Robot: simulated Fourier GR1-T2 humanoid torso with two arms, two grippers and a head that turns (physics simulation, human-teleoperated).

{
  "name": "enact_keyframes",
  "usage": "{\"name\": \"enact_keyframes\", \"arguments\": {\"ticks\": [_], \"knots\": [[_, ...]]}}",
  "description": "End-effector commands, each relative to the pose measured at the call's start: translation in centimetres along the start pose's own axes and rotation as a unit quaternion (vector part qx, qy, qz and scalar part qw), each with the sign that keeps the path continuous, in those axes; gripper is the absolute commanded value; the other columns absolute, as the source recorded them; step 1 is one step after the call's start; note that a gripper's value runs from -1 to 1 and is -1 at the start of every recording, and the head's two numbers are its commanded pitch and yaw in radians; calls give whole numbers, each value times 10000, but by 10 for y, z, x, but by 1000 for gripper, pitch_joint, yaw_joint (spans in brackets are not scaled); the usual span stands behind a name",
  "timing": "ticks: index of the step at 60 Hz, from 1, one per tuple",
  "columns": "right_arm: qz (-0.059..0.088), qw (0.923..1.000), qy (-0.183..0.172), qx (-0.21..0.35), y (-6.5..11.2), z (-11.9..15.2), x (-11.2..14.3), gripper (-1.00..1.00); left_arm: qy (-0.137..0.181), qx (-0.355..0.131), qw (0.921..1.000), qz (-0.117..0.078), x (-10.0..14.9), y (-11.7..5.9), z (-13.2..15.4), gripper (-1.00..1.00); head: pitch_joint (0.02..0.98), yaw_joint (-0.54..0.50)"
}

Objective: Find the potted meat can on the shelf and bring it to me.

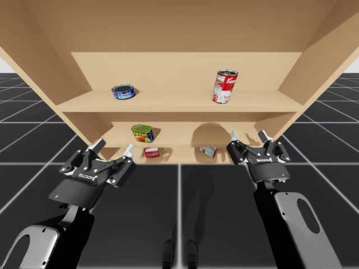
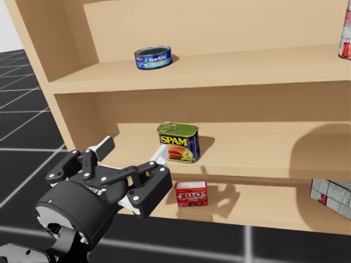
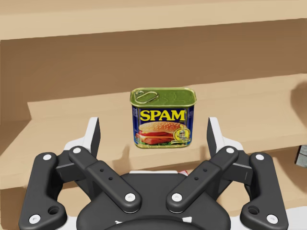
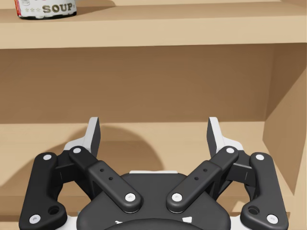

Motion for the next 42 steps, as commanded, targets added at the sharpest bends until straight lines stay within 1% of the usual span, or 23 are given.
{"name": "enact_keyframes", "arguments": {"ticks": [1,4,6,9,11,14,17,20,22,23,24,27,31,33,37,41,42], "knots": [[-8,10000,23,26,1,0,-1,-1000,147,-58,9999,53,-9,-16,-23,-1000,551,268],[-11,10000,24,26,0,0,-1,-1000,189,-55,9998,72,-11,-18,-29,-1000,552,268],[-16,10000,25,25,0,0,-1,-1000,252,-93,9996,120,-12,-21,-35,-1000,553,266],[-13,10000,24,26,1,0,-1,-1000,311,-56,9995,79,-14,-23,-41,-1000,554,265],[-13,10000,24,26,1,0,-1,-1000,355,-35,9993,88,-16,-24,-46,-1000,555,265],[-28,10000,33,26,1,0,-1,-1000,399,52,9992,39,-19,-24,-55,-1000,555,266],[-26,10000,33,29,1,0,-1,-1000,427,99,9990,34,-21,-24,-61,-1000,556,265],[-30,10000,35,24,0,-1,-1,-1000,425,155,9990,-43,-24,-24,-68,-1000,558,264],[-32,10000,36,23,0,0,-1,-1000,439,164,9989,-39,-25,-24,-71,-1000,557,264],[-31,10000,36,19,0,0,-1,-1000,461,210,9987,-96,-27,-24,-75,-1000,558,263],[-32,10000,35,18,0,0,0,-1000,466,235,9986,-105,-27,-23,-76,-1000,559,263],[-36,10000,35,16,-1,0,0,-1000,507,255,9984,-56,-29,-23,-80,-1000,560,263],[-43,10000,34,15,-1,0,0,-1000,544,310,9980,-60,-31,-22,-85,-1000,560,263],[-42,10000,34,15,-1,0,0,-1000,537,345,9980,-29,-31,-21,-89,-1000,561,263],[-47,10000,36,18,-1,0,0,-1000,534,419,9977,-54,-33,-19,-97,-1000,562,264],[-47,10000,34,15,-2,-1,0,-1000,564,416,9975,10,-34,-19,-104,-1000,563,263],[-46,10000,33,15,-2,-1,0,-1000,554,458,9974,-38,-35,-19,-108,-1000,563,261]]}}
